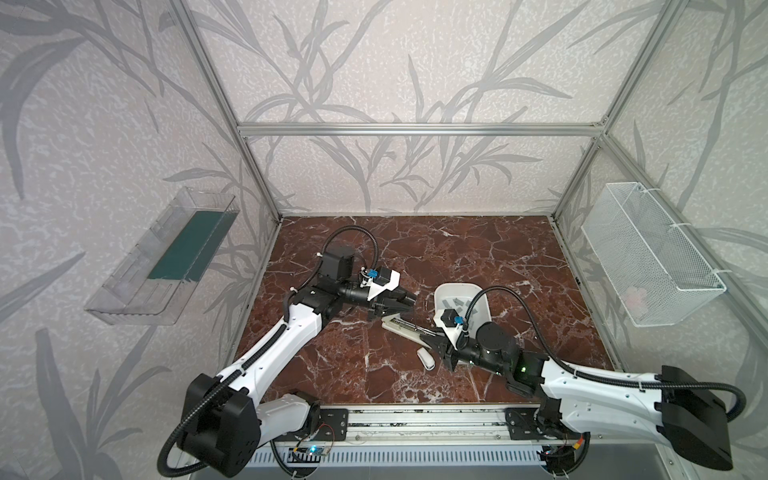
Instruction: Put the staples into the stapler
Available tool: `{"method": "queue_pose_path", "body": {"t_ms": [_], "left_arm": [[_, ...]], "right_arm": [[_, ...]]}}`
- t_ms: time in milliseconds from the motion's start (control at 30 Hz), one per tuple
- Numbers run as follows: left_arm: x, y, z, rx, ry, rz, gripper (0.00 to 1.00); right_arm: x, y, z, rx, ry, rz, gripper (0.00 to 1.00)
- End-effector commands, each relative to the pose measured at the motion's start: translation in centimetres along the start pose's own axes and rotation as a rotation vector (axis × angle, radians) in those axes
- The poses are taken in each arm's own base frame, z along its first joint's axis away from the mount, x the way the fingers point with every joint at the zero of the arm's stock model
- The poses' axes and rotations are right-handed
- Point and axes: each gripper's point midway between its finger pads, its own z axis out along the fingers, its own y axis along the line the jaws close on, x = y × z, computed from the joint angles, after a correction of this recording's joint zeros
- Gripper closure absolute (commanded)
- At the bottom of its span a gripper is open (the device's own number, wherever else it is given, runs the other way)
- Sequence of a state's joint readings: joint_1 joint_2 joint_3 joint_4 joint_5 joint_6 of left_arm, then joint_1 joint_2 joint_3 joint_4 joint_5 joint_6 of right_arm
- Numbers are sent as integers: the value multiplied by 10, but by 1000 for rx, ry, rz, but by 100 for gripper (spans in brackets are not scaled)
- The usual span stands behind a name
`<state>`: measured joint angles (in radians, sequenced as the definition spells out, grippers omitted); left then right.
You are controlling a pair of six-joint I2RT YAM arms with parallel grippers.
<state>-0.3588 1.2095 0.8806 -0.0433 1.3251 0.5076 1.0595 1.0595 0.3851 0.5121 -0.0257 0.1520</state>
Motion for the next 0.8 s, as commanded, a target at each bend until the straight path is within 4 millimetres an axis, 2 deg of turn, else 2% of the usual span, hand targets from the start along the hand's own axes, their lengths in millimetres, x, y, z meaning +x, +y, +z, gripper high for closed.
{"method": "queue_pose_path", "body": {"t_ms": [0,67,133,300,433,533,667,767], "left_arm": [[-50,55,-21,-259,-46,208,92],[-45,64,-24,-321,-21,211,88],[-43,73,-28,-380,-6,217,78],[-40,81,-34,-456,15,231,73],[-38,100,-46,-600,-6,215,68],[-29,113,-53,-690,-23,170,65],[-14,123,-63,-790,-31,126,58],[-5,127,-66,-821,-17,100,56]], "right_arm": [[-4,6,7,13,7,16,100],[-3,7,10,19,11,14,100],[-3,8,12,25,8,16,100],[-5,3,14,68,-7,40,100],[-7,-1,15,103,-27,78,100],[-9,-2,16,115,-33,97,100],[-13,-3,17,131,-39,114,100],[-15,-4,18,140,-47,123,100]]}}
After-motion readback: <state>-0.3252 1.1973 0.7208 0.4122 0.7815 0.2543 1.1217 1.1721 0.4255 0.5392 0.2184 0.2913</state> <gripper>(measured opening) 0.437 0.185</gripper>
